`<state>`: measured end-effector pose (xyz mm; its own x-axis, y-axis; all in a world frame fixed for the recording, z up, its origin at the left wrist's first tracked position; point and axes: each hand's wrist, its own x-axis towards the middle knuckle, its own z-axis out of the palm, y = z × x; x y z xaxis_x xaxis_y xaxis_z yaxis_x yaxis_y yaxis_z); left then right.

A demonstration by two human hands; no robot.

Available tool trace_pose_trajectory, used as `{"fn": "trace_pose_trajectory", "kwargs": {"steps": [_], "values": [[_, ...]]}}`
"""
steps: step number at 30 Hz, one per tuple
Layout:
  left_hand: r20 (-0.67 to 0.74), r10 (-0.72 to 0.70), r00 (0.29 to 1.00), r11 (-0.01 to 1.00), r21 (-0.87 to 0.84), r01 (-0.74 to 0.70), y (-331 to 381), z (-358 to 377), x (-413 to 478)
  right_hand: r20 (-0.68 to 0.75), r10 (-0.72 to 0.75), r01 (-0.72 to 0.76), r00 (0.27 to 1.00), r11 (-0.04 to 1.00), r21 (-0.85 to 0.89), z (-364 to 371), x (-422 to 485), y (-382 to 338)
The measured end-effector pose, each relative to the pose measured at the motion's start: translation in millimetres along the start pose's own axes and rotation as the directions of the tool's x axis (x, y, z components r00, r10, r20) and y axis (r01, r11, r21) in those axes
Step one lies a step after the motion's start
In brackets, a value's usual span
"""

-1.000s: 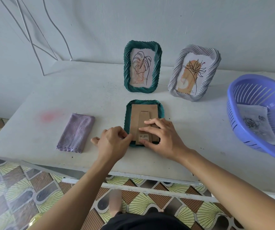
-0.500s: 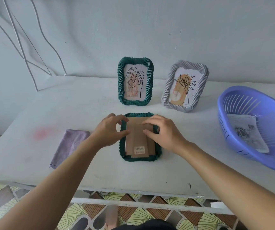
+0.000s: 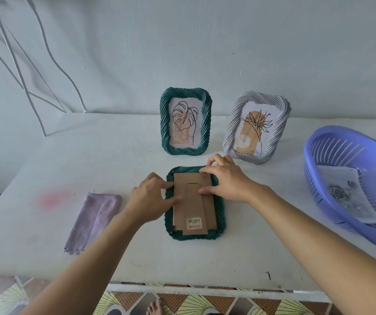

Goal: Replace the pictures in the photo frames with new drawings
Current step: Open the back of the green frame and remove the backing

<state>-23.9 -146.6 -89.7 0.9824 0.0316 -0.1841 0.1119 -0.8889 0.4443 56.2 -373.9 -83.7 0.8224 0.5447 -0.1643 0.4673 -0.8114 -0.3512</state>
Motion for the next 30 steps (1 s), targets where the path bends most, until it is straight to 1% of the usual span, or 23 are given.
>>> {"fn": "trace_pose_trajectory", "kwargs": {"steps": [5,9,11,14,16,19,22,26,30], "values": [[-0.015,0.013,1.0,0.999,-0.05,-0.013,0.1,6.5,-5.9,-0.018,0.003,-0.001,1.0,0.991,0.135,2.5,-0.3,2.1],[-0.022,0.025,0.999,0.997,-0.079,-0.026,-1.8,10.0,-10.8,-0.047,0.02,-0.01,0.999,0.982,0.19,4.5,-0.4,2.1],[-0.031,0.03,0.999,0.996,-0.08,-0.032,-3.5,10.9,-11.4,-0.1,0.027,-0.008,0.995,0.982,0.187,6.5,-3.7,-0.3],[-0.042,0.029,0.999,0.995,-0.089,-0.033,-5.8,11.1,-11.8,-0.25,0.052,-0.006,0.967,0.984,0.18,11.6,-18.3,-8.9],[-0.052,0.026,0.998,0.994,-0.102,-0.031,-7.4,11.7,-12.6,-0.297,0.071,-0.016,0.952,0.983,0.186,17.6,-31.3,-17.6],[-0.062,0.035,0.997,0.994,-0.102,-0.041,-8.6,14.7,-16.0,-0.304,0.124,-0.052,0.945,0.971,0.235,27.3,-46.9,-29.4],[-0.064,0.042,0.997,0.995,-0.092,-0.048,-9.6,18.1,-20.1,-0.31,0.208,-0.115,0.928,0.949,0.293,32.0,-54.0,-36.5],[-0.093,0.047,0.995,0.993,-0.101,-0.056,-8.4,21.3,-24.2,-0.235,0.321,-0.195,0.917,0.878,0.438,32.5,-55.3,-47.4],[-0.13,0.027,0.991,0.983,-0.179,-0.05,-5.2,22.4,-26.1,-0.185,0.407,-0.261,0.895,0.811,0.524,33.4,-54.1,-53.1]]}}
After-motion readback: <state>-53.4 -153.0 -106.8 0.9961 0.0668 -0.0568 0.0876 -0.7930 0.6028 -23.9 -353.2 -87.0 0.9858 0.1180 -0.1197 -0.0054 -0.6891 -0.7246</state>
